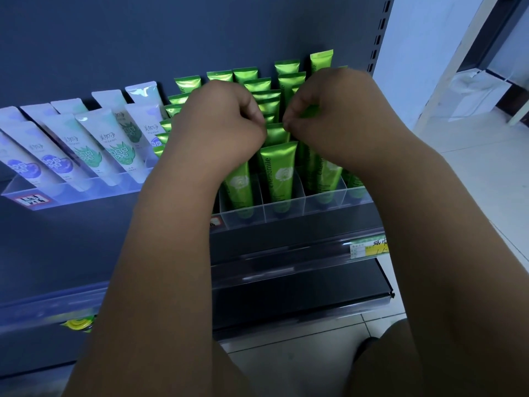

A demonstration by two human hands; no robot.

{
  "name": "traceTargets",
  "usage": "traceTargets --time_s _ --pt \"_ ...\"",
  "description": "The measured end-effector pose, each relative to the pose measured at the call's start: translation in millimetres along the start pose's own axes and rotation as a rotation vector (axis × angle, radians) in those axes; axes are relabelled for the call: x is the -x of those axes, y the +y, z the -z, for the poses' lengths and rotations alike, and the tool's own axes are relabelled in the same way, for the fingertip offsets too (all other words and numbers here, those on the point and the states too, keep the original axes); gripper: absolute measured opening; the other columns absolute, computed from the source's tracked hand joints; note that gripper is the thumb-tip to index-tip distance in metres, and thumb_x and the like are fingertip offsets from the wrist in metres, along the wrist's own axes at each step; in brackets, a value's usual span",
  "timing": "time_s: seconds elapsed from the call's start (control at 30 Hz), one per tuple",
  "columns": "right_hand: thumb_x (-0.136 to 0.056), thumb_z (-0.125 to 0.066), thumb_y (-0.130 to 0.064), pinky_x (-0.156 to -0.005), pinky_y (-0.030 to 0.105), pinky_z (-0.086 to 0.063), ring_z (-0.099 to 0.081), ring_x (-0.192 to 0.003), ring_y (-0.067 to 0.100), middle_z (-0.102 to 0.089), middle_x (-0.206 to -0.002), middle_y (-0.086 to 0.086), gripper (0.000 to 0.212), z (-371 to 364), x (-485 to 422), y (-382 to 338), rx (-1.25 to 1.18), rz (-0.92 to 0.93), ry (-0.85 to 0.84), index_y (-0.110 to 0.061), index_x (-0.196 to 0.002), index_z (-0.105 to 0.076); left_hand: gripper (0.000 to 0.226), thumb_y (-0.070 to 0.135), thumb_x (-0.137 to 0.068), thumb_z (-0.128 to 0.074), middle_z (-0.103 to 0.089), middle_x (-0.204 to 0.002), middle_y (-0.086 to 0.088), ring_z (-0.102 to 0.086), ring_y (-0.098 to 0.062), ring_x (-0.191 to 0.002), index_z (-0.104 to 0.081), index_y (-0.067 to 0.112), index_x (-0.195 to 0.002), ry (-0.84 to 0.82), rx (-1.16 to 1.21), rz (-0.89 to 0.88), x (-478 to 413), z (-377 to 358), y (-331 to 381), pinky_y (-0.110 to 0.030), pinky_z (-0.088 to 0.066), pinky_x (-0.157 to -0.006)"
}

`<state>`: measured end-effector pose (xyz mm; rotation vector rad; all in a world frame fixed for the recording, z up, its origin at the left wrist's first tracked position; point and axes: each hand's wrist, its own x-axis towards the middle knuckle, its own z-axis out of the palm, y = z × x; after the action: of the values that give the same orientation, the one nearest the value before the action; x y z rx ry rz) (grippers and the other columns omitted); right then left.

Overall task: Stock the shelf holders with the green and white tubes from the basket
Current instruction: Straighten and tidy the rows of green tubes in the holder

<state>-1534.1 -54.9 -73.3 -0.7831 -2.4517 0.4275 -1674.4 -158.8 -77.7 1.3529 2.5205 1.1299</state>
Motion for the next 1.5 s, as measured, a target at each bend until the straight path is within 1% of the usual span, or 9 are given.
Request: traceTargets --time_s 0.4,0.57,0.7,0.83,1.03,1.17,1.23,1.37,1.5 --pt "-0.089 -0.066 -0.024 -0.083 0.029 -0.051 -0.063 -0.096 0.012 -0.071 -0.099 -0.007 0.015 1 2 1 -0.02 0.018 0.005 -0.027 -0.092 -0.08 0.006 0.028 -0.079 -0.071 -0.071 -0.077 0.013 -0.067 -0.01 -0.08 -0.075 0.029 -0.074 0.017 0.001 -0.033 4 3 -1 -0.039 -0.059 -0.08" --pt "-0.091 -0.066 -0.026 -0.085 0.029 -0.052 -0.064 -0.097 0.011 -0.071 -0.099 -0.009 0.014 4 2 0 -0.04 0.016 0.005 -0.029 -0.092 -0.08 0.008 0.027 -0.083 -0.073 -0.067 -0.072 0.01 -0.06 -0.007 -0.069 -0.075 0.023 -0.077 0.035 0.038 -0.059 3 4 -4 -0.026 -0.049 -0.067" --pt "-0.091 -0.066 -0.026 -0.082 0.028 -0.052 -0.064 -0.094 0.011 -0.071 -0.097 -0.007 0.015 4 2 1 -0.064 0.017 0.019 -0.027 -0.091 -0.08 0.011 0.023 -0.088 -0.066 -0.065 -0.068 0.012 -0.054 -0.002 -0.06 -0.075 0.021 -0.082 0.09 0.044 -0.068 2 3 -7 -0.025 -0.045 -0.062" --pt "-0.089 -0.067 -0.033 -0.078 0.034 -0.054 -0.065 -0.088 0.013 -0.071 -0.093 -0.005 0.015 -1 1 1 -0.09 0.008 0.087 -0.025 -0.088 -0.08 0.01 0.016 -0.086 -0.07 -0.069 -0.077 0.014 -0.066 -0.009 -0.077 -0.077 0.024 -0.086 0.101 0.02 -0.076 1 6 -8 -0.03 -0.056 -0.074" --pt "-0.09 -0.066 -0.036 -0.07 0.022 -0.039 -0.059 -0.088 0.004 -0.064 -0.088 -0.014 0.017 -1 -7 4 -0.097 0.0 0.178 -0.025 -0.089 -0.079 0.018 0.013 -0.082 -0.075 -0.069 -0.081 0.012 -0.067 -0.017 -0.082 -0.072 0.03 -0.077 0.019 -0.084 -0.044 -12 13 3 -0.037 -0.059 -0.079" --pt "-0.09 -0.065 -0.035 -0.08 0.028 -0.049 -0.064 -0.092 0.009 -0.072 -0.093 -0.009 0.019 -7 -11 4 -0.091 0.005 0.159 -0.021 -0.087 -0.079 0.018 0.012 -0.086 -0.073 -0.074 -0.097 0.002 -0.069 -0.024 -0.092 -0.076 0.03 -0.086 -0.104 -0.197 0.005 -20 16 13 -0.036 -0.059 -0.084" --pt "-0.089 -0.065 -0.033 -0.081 0.028 -0.049 -0.064 -0.09 0.01 -0.073 -0.092 -0.006 0.02 -8 -12 4 -0.109 0.012 0.142 -0.019 -0.088 -0.079 0.021 0.01 -0.087 -0.071 -0.074 -0.1 0.001 -0.07 -0.024 -0.094 -0.076 0.03 -0.087 -0.115 -0.21 -0.002 -19 14 15 -0.034 -0.058 -0.085" --pt "-0.088 -0.064 -0.032 -0.074 0.023 -0.043 -0.062 -0.081 0.012 -0.073 -0.088 0.0 0.02 -5 -16 3 -0.094 0.031 0.171 -0.018 -0.087 -0.079 0.028 0.007 -0.087 -0.068 -0.073 -0.097 0.001 -0.069 -0.023 -0.092 -0.069 0.033 -0.076 -0.102 -0.239 -0.029 -19 9 16 -0.027 -0.052 -0.08" --pt "-0.088 -0.065 -0.029 -0.065 0.02 -0.037 -0.061 -0.081 0.01 -0.071 -0.085 -0.004 0.018 -3 -19 4 -0.071 0.014 0.147 -0.022 -0.089 -0.08 0.034 0.008 -0.085 -0.069 -0.072 -0.087 0.005 -0.069 -0.021 -0.086 -0.066 0.036 -0.067 -0.048 -0.191 -0.052 -21 5 10 -0.033 -0.057 -0.083"
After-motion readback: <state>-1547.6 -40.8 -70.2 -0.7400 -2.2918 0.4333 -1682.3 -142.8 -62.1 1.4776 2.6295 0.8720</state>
